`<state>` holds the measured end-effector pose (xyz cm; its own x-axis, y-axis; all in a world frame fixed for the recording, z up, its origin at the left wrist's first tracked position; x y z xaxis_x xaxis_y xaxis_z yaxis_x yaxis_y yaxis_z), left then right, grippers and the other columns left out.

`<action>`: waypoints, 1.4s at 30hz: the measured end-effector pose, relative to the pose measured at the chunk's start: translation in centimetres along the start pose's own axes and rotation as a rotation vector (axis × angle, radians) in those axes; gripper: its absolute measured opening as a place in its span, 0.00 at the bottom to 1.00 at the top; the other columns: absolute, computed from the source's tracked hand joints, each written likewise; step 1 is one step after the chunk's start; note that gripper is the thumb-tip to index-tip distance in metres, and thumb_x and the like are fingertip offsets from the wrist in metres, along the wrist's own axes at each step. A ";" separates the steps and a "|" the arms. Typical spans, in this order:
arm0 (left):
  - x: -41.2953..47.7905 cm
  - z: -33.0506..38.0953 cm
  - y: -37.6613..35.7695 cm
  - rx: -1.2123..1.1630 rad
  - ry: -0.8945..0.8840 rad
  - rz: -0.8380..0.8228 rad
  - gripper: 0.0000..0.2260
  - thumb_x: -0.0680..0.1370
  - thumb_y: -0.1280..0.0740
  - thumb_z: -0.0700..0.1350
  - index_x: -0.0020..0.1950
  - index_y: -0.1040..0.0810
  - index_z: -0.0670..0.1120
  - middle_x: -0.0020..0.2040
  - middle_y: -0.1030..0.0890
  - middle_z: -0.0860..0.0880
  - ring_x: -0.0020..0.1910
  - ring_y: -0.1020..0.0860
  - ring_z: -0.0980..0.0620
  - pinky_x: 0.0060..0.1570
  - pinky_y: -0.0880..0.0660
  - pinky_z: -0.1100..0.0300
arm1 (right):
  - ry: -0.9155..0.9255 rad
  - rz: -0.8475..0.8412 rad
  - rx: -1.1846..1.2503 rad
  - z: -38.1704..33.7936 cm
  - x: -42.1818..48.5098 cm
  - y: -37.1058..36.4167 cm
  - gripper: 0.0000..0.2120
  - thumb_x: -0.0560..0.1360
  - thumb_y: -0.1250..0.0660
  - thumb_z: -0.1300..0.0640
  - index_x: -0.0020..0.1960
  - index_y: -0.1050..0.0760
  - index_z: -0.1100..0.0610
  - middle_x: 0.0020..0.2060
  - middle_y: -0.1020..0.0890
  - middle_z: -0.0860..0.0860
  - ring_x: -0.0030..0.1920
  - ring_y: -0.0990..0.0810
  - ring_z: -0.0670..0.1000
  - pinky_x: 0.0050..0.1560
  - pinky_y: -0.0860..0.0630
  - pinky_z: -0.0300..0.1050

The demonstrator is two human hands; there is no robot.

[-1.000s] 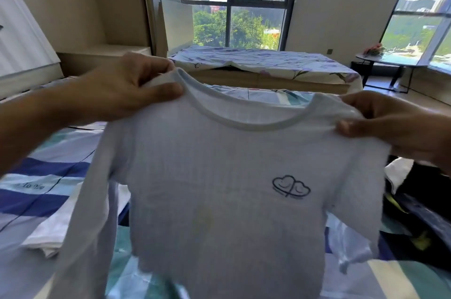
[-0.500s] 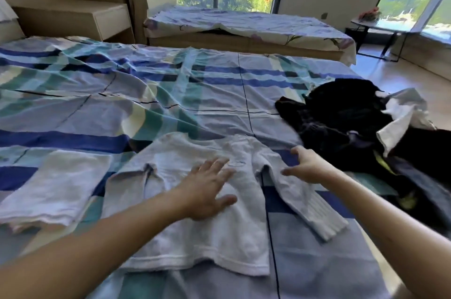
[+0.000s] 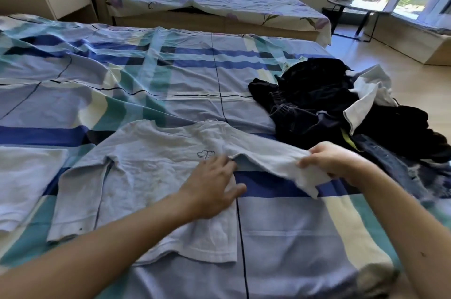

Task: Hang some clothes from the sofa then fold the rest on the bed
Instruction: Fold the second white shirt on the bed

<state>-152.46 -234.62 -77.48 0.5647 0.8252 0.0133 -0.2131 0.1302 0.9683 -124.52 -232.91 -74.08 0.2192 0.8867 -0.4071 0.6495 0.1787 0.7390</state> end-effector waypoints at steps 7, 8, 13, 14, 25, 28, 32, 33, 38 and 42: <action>3.1 -1.4 -1.4 -0.081 0.030 -0.250 0.31 0.82 0.45 0.63 0.81 0.42 0.49 0.82 0.45 0.47 0.81 0.47 0.50 0.79 0.51 0.51 | 0.011 0.149 0.404 1.7 -1.5 3.5 0.11 0.72 0.24 0.60 0.47 0.18 0.67 0.33 0.20 0.56 0.27 0.25 0.48 0.24 0.31 0.36; 3.2 -1.3 -1.4 -0.111 0.032 -0.244 0.31 0.82 0.45 0.64 0.81 0.41 0.49 0.82 0.43 0.47 0.81 0.46 0.50 0.79 0.50 0.51 | 0.050 0.150 0.490 0.8 -1.8 3.5 0.10 0.73 0.24 0.60 0.48 0.18 0.67 0.34 0.18 0.57 0.27 0.22 0.48 0.24 0.27 0.37; 3.4 -0.9 1.4 -0.732 0.141 -0.087 0.33 0.78 0.33 0.62 0.78 0.37 0.50 0.75 0.30 0.48 0.72 0.29 0.51 0.70 0.34 0.59 | 0.250 0.083 0.831 -6.3 -2.0 2.1 0.06 0.76 0.28 0.58 0.49 0.18 0.61 0.45 0.17 0.63 0.41 0.18 0.55 0.45 0.17 0.50; 3.3 -0.7 2.2 -0.938 0.135 -0.064 0.36 0.75 0.31 0.62 0.79 0.38 0.51 0.75 0.29 0.48 0.71 0.28 0.52 0.70 0.31 0.57 | 0.294 0.046 0.857 -7.9 -2.1 1.3 0.05 0.77 0.29 0.59 0.49 0.18 0.60 0.43 0.18 0.60 0.39 0.19 0.52 0.40 0.18 0.45; 0.4 -8.9 7.3 -1.386 0.628 0.490 0.06 0.81 0.36 0.35 0.50 0.20 0.43 0.44 0.17 0.44 0.37 0.17 0.51 0.39 0.17 0.53 | 0.728 -0.314 0.707 -17.4 -0.7 -10.4 0.19 0.76 0.37 0.67 0.66 0.23 0.56 0.60 0.17 0.55 0.61 0.19 0.50 0.61 0.26 0.43; -0.4 -12.0 7.2 -1.438 0.788 0.537 0.07 0.83 0.39 0.39 0.47 0.24 0.45 0.42 0.21 0.44 0.37 0.20 0.50 0.43 0.17 0.47 | 0.825 -0.120 0.228 -16.4 0.2 -12.9 0.21 0.74 0.34 0.56 0.67 0.23 0.48 0.65 0.20 0.49 0.67 0.24 0.49 0.70 0.30 0.47; -1.8 -16.9 5.8 -1.073 0.923 0.517 0.06 0.83 0.39 0.42 0.56 0.24 0.43 0.49 0.23 0.44 0.44 0.25 0.48 0.52 0.22 0.52 | 0.890 -0.203 -0.276 -15.1 0.5 -17.5 0.28 0.81 0.34 0.52 0.79 0.38 0.50 0.80 0.40 0.51 0.80 0.43 0.51 0.79 0.47 0.50; -2.3 -18.1 5.8 -0.954 0.937 0.524 0.08 0.83 0.38 0.42 0.59 0.23 0.44 0.52 0.22 0.45 0.47 0.24 0.48 0.52 0.24 0.54 | 0.878 -0.212 -0.401 -14.8 0.5 -18.5 0.30 0.82 0.37 0.47 0.81 0.43 0.49 0.81 0.46 0.49 0.81 0.49 0.50 0.80 0.53 0.51; -5.2 -21.9 7.3 -0.371 0.880 0.360 0.21 0.77 0.32 0.46 0.69 0.29 0.43 0.66 0.25 0.41 0.63 0.26 0.41 0.63 0.27 0.48 | 0.830 -0.210 -0.500 -14.8 0.5 -19.2 0.33 0.82 0.47 0.37 0.82 0.51 0.48 0.82 0.53 0.46 0.81 0.59 0.45 0.80 0.63 0.51; -8.9 -23.0 8.2 -0.239 0.962 -0.049 0.39 0.66 0.23 0.55 0.72 0.33 0.42 0.65 0.25 0.42 0.60 0.23 0.41 0.55 0.22 0.48 | 0.819 -0.188 -0.454 -14.9 0.7 -19.6 0.32 0.82 0.46 0.38 0.82 0.49 0.47 0.82 0.50 0.45 0.81 0.57 0.44 0.80 0.63 0.51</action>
<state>-177.56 -228.25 -75.44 -0.2882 0.8968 -0.3356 -0.4219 0.1957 0.8853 -147.93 -229.46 -80.85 -0.5498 0.8189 -0.1650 0.2402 0.3442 0.9076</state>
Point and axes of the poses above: each hand's wrist, its own x-axis towards the middle knuckle, its own y-axis out of the back of the hand, z = x × y, the point moved 3 cm from there along x, towards the middle knuckle
